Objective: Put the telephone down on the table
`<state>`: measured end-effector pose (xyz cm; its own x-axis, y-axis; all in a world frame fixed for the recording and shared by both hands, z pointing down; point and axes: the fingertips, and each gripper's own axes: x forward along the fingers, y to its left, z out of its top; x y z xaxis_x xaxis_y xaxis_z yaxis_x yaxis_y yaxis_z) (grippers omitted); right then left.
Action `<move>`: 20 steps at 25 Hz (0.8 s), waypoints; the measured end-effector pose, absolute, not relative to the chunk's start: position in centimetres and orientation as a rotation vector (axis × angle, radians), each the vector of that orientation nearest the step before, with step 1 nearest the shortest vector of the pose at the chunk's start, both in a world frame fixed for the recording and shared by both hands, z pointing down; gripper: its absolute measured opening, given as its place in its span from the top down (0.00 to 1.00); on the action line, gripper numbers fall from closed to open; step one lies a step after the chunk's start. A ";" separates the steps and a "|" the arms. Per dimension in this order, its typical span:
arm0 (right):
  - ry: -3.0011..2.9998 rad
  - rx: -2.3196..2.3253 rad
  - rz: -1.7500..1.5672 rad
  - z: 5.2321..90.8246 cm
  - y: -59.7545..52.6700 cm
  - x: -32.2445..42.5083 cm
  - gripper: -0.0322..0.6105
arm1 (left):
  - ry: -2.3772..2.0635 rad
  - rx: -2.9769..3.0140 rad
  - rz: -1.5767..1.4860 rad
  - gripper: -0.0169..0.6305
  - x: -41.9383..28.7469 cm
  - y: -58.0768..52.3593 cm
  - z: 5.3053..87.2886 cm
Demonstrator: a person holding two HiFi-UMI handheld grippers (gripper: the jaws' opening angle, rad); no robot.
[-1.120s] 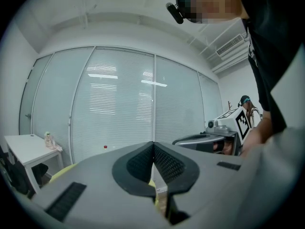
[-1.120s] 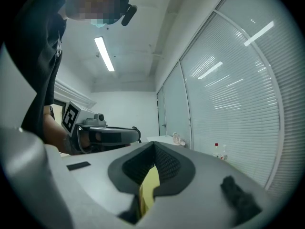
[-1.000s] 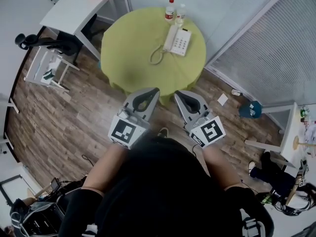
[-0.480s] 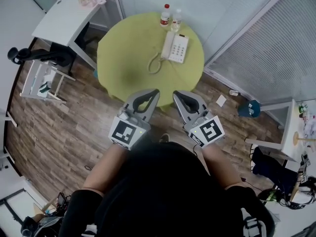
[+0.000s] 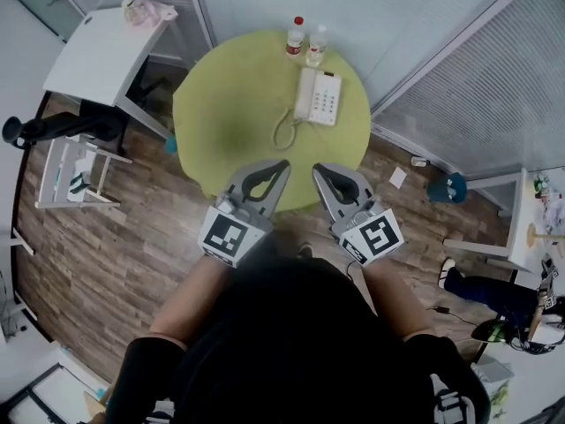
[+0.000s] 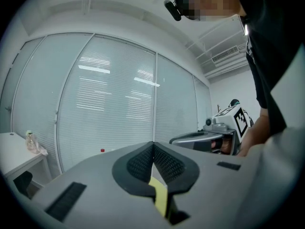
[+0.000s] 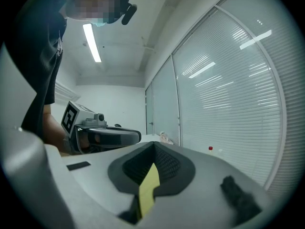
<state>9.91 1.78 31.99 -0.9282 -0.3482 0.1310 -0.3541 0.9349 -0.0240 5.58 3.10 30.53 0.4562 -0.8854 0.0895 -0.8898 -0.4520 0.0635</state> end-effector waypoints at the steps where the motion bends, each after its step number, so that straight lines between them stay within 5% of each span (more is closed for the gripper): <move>1: -2.963 0.553 0.073 32.0 1.5 9.3 0.92 | -1.573 2.601 0.068 0.95 5.0 2.7 30.5; 20: -2.867 0.807 0.118 33.6 -1.2 1.6 0.92 | -1.372 2.686 0.036 0.95 -3.3 -0.7 31.5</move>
<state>1.62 -1.21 33.59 -0.8413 -0.5113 0.1757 -0.5240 0.8511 -0.0323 -3.33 -0.72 31.47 0.5878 -0.8052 0.0778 -0.8082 -0.5803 0.1003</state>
